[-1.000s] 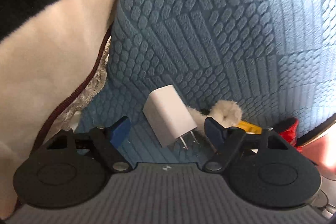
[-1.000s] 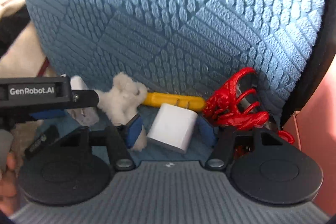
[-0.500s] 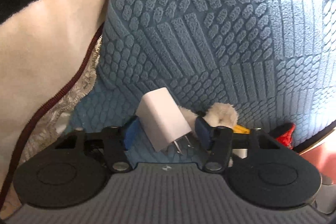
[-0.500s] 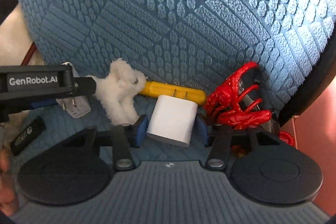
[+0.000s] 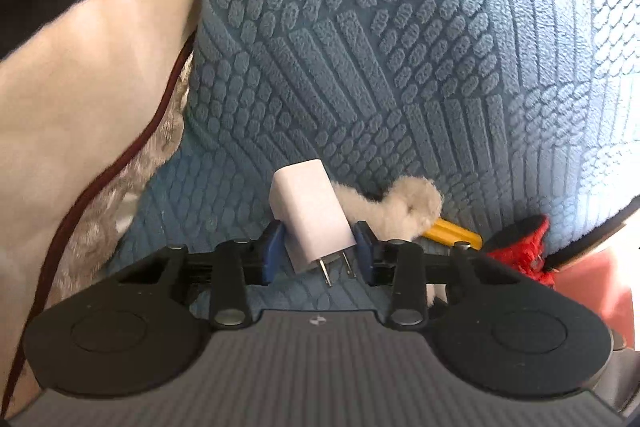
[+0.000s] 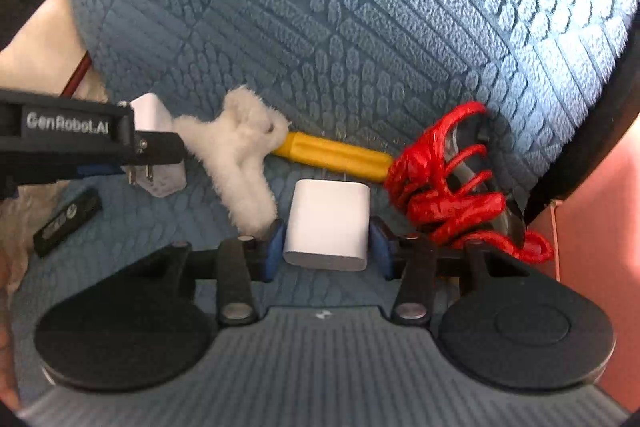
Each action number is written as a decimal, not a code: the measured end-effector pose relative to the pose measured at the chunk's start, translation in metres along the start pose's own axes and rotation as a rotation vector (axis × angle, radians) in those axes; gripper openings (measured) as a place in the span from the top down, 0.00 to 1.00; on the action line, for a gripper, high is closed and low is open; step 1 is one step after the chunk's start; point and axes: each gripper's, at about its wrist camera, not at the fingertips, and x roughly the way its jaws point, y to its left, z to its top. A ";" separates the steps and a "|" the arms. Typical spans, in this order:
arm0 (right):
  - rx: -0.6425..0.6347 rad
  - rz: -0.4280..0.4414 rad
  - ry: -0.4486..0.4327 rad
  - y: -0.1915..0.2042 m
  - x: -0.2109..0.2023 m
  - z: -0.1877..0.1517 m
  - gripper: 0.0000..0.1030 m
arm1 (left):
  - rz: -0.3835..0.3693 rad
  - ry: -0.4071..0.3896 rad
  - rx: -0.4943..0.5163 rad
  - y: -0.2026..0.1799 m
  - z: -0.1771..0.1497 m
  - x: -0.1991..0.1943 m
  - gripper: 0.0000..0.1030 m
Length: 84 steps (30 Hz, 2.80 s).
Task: Organize rigid objects
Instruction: 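Lift the white USB charger with the right gripper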
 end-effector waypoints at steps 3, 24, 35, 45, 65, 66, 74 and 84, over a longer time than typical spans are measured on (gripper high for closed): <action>-0.012 0.013 0.006 -0.002 -0.010 -0.013 0.54 | -0.023 0.029 -0.004 0.001 -0.010 -0.011 0.61; -0.037 0.032 0.022 -0.005 -0.095 -0.093 0.55 | -0.100 0.073 -0.010 0.018 -0.084 -0.082 0.69; -0.064 0.038 0.027 0.021 -0.126 -0.122 0.55 | -0.095 0.070 -0.054 0.026 -0.120 -0.120 0.69; -0.017 0.040 0.066 0.010 -0.156 -0.163 0.55 | -0.116 0.078 -0.033 0.012 -0.158 -0.148 0.69; -0.033 0.020 0.080 0.006 -0.146 -0.174 0.51 | -0.159 0.108 -0.028 0.007 -0.161 -0.131 0.47; -0.038 0.016 0.078 0.007 -0.147 -0.173 0.56 | -0.155 0.105 -0.025 0.007 -0.161 -0.130 0.47; -0.027 -0.017 0.053 0.005 -0.149 -0.173 0.56 | -0.143 0.098 -0.021 0.007 -0.158 -0.123 0.48; 0.004 -0.052 0.040 0.007 -0.156 -0.171 0.56 | -0.130 0.099 -0.052 0.013 -0.154 -0.117 0.68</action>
